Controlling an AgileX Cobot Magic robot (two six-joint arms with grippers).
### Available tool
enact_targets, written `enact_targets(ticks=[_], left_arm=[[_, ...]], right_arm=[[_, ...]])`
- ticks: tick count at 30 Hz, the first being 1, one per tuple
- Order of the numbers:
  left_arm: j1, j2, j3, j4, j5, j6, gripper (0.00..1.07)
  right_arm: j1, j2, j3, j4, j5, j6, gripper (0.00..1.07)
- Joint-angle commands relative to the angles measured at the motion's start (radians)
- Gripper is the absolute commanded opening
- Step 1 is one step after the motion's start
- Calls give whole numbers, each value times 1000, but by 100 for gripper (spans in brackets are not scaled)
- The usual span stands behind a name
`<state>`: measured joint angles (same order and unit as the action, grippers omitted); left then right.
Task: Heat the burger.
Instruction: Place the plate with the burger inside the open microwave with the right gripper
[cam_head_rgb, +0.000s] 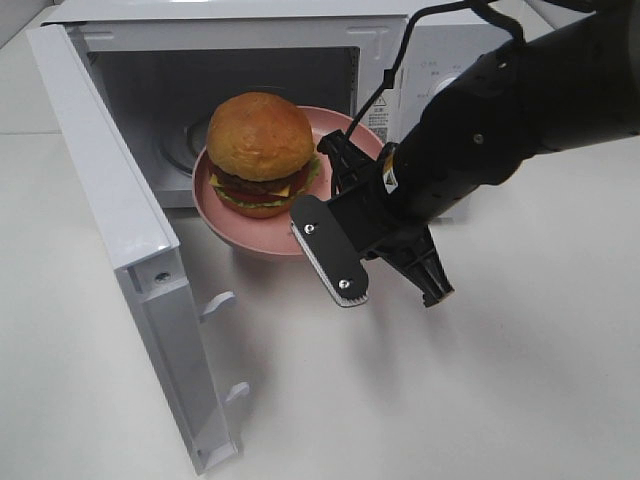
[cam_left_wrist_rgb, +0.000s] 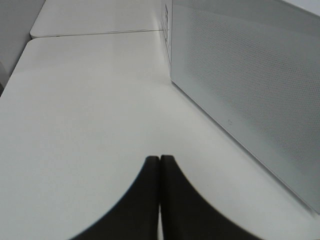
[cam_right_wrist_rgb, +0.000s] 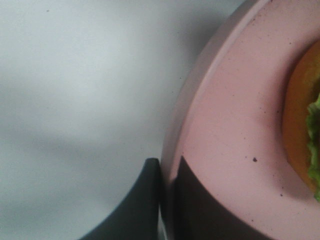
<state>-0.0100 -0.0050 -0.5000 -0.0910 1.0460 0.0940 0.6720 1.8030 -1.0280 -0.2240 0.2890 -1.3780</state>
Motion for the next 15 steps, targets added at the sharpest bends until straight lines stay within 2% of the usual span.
enact_targets(ticks=[1,2,5,7,8,10,13,15], left_arm=[[-3,-20,3,-7,-9,3,0],[-3,-20,3,-7,-9,3,0],[-3,-20,3,-7,-9,3,0],[-3,-20,3,-7,-9,3,0],[-3,-20,3,-7,-9,3,0],[-3,-20,3,-7,-9,3,0],[-3,-20,3,-7,-9,3,0],[-3,-20,3,-7,-9,3,0]], right_arm=[[-7,33,-84,37,-9,-25,0],[-7,57,-123,50,12,-28,0],[-7,72,-140,51,24,-28,0],[-9,109,-204,66,68,-28,0],[-9,109,-204,66,68,-28,0],[-9,162,-292,66,110,-19,0],[-9,177,-316,66,119,-9,0],[-9,228,-404,67,156,25,0]])
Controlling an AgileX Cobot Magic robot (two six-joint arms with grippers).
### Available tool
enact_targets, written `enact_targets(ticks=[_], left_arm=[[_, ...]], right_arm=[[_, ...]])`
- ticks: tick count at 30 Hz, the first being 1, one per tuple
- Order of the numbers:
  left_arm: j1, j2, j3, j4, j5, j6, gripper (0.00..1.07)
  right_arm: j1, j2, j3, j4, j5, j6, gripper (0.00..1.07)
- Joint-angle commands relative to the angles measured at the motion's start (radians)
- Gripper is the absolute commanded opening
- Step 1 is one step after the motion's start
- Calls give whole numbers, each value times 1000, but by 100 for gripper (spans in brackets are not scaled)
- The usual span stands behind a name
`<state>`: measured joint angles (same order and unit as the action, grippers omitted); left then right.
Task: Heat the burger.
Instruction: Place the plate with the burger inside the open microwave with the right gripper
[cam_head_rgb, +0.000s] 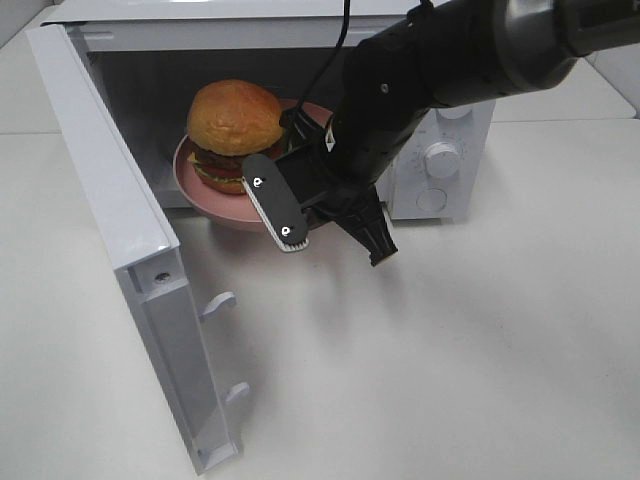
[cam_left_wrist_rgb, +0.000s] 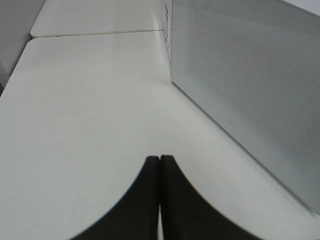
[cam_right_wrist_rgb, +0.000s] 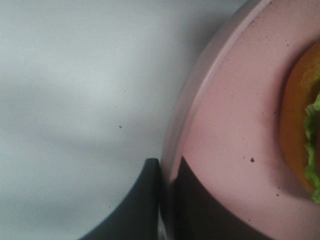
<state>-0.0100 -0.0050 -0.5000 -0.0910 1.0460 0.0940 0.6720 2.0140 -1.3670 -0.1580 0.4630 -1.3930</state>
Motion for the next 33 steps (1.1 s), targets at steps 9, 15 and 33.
enact_targets(ticks=[9,15,33], left_arm=[[-3,-20,3,-7,-9,3,0],[-3,-20,3,-7,-9,3,0],[-2,-20,3,-7,-9,3,0]], right_arm=[[-9,138,-270,1,77,158,0],[-22,216,-414,17,126,263,0],[-54,259,-482,98,161,384,8]])
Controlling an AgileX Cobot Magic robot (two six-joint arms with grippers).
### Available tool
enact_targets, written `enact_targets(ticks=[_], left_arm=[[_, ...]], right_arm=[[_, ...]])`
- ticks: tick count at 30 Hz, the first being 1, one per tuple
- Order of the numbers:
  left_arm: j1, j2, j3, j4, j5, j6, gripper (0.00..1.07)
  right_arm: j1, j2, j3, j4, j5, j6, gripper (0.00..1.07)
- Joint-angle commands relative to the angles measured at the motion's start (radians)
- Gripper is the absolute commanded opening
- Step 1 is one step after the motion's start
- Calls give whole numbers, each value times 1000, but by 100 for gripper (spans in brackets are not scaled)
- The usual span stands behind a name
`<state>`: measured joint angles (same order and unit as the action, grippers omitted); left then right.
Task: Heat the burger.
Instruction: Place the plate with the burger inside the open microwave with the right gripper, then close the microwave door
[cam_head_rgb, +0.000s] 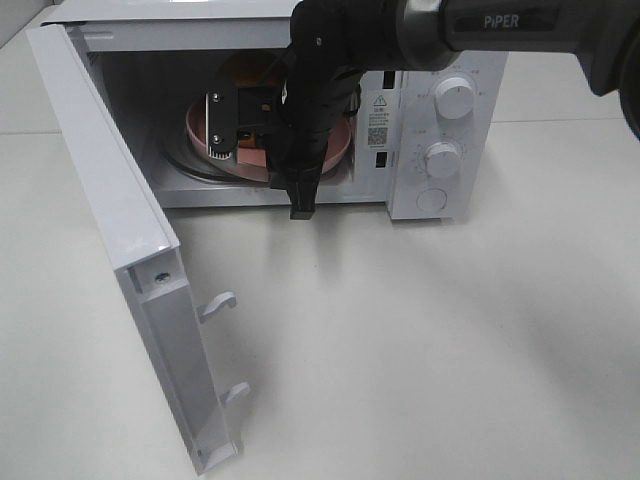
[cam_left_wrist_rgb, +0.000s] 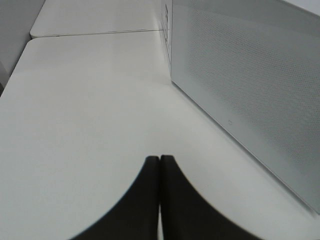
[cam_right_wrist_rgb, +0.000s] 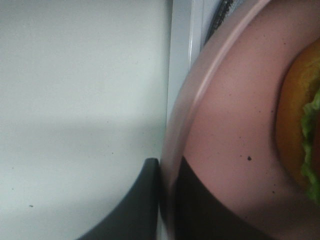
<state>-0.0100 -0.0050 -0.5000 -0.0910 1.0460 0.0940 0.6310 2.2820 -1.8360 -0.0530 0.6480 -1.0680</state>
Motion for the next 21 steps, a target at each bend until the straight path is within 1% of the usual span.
enact_targets(ticks=[1,2,3,4,5,6,7,8,9,10,11,12,13,15,21], left_arm=[[-2,-20,3,-7,-9,3,0],[-2,-20,3,-7,-9,3,0],[-2,-20,3,-7,-9,3,0],[-2,-20,3,-7,-9,3,0],[-2,-20,3,-7,-9,3,0],[-2,-20,3,-7,-9,3,0],[-2,-20,3,-7,-9,3,0],[-2,-20,3,-7,-9,3,0],[-2,-20,3,-7,-9,3,0],[-2,-20,3,-7,-9,3,0],[-2,-20,3,-7,-9,3,0],[-2,-20,3,-7,-9,3,0],[-2,-20,3,-7,-9,3,0],[-2,-20,3,-7,-9,3,0],[-2,-20,3,-7,-9,3,0]], right_arm=[[-13,-9,-13,-6,-23,73,11],[-13,-9,-13,-4,-21,105,19],[-13,-9,-13,-4,-21,105,19],[-13,-10,-13,-2,-21,146,29],[-13,-10,-13,-2,-21,146,29],[-12,-12,-13,-2,-17,172,35],[-12,-16,-13,-2,-16,221,44],[-12,-16,-13,-2,-16,221,44],[-12,-18,-13,-1,-12,286,52],[-12,-21,-13,0,-13,314,55],[-12,-21,-13,0,-13,314,55],[-12,-24,-13,0,-11,386,61],[-12,-24,-13,0,-11,386,61],[-12,-30,-13,0,-6,498,65],[-12,-54,-13,0,16,633,67]])
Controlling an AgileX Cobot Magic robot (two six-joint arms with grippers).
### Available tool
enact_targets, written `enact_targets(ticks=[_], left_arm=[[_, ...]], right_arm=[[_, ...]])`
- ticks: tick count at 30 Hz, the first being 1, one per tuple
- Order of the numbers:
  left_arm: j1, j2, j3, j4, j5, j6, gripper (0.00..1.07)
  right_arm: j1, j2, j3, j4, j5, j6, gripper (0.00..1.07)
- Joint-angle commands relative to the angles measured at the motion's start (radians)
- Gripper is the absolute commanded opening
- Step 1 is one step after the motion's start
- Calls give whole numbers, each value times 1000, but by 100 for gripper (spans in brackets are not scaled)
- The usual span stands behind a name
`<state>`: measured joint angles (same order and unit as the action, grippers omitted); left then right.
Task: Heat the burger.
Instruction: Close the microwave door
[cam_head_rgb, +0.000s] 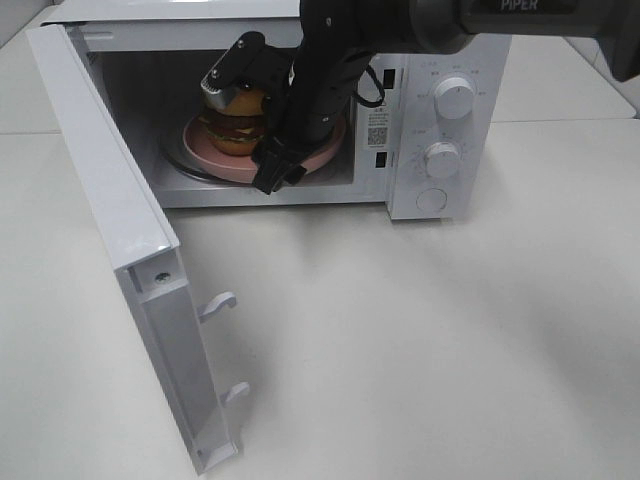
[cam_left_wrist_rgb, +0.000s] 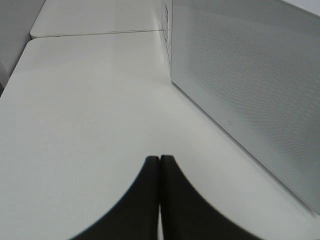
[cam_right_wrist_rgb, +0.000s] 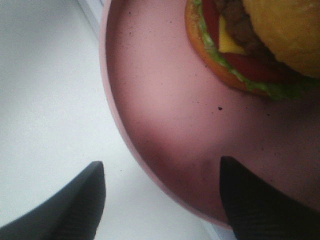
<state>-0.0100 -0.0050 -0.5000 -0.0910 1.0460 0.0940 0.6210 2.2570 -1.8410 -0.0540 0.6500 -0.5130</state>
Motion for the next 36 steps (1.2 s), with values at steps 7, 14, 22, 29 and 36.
enact_targets(ticks=[7,14,22,29,36], left_arm=[[-2,-20,3,-7,-9,3,0],[-2,-20,3,-7,-9,3,0],[-2,-20,3,-7,-9,3,0],[-2,-20,3,-7,-9,3,0],[-2,-20,3,-7,-9,3,0]], right_arm=[[-2,-46,-8,54,59,272,67],[-2,-46,-8,103,114,482,68],[-2,-46,-8,103,182,568,70],[-2,-57,-8,103,218,570,70],[-2,-99,-8,106,283,612,70]])
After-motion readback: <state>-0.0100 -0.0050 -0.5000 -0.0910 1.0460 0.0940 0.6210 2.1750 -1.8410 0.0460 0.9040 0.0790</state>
